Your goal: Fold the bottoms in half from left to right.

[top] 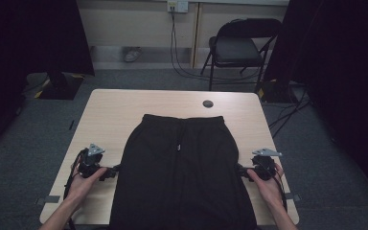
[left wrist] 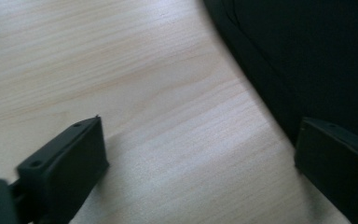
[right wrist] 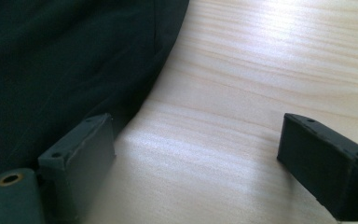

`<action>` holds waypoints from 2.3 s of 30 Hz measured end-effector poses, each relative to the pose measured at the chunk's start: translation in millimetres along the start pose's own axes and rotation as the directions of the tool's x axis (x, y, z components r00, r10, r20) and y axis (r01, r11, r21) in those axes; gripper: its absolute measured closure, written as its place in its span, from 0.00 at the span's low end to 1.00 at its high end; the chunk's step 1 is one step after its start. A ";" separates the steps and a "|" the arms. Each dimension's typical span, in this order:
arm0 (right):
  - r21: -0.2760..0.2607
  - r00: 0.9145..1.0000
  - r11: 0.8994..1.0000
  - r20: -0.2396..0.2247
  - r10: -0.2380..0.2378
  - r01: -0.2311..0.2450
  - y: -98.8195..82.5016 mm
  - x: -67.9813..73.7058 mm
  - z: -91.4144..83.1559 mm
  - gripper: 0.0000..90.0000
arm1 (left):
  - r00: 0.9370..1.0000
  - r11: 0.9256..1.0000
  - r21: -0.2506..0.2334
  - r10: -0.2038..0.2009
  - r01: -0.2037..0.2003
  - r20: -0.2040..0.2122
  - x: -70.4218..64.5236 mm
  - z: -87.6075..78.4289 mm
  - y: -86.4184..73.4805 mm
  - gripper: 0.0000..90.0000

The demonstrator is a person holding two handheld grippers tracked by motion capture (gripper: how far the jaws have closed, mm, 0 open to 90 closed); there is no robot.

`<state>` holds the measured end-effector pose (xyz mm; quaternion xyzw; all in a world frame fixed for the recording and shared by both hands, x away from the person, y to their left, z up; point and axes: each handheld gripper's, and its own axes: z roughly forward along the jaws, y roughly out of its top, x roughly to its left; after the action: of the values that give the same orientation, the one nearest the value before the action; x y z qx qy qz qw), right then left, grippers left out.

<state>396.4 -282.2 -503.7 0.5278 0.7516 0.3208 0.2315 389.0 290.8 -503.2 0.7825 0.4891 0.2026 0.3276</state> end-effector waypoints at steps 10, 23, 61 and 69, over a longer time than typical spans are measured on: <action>0.018 1.000 1.000 -0.013 0.008 -0.008 3.8 2.8 -5.2 0.17 | 1.000 1.000 0.008 -0.008 0.009 -0.011 0.7 -12.5 1.4 0.20; -0.071 0.985 0.997 -0.166 -0.037 0.026 23.3 41.4 -42.6 0.27 | 0.989 0.998 -0.062 0.003 0.006 0.146 -17.8 -42.5 12.5 0.41; -0.126 0.741 0.882 -0.496 -0.453 0.455 13.1 232.9 1.8 0.51 | 0.955 0.979 0.002 0.199 -0.204 0.219 -68.7 30.8 47.5 0.69; -0.148 0.739 0.883 -0.495 -0.457 0.446 3.5 208.1 -5.3 0.51 | 0.949 0.976 -0.029 0.216 -0.215 0.232 -82.9 33.6 46.5 0.68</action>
<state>325.3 -86.7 -499.4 0.2220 0.8875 0.3920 0.0972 403.5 191.5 -493.4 0.8490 0.3585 0.1448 0.3601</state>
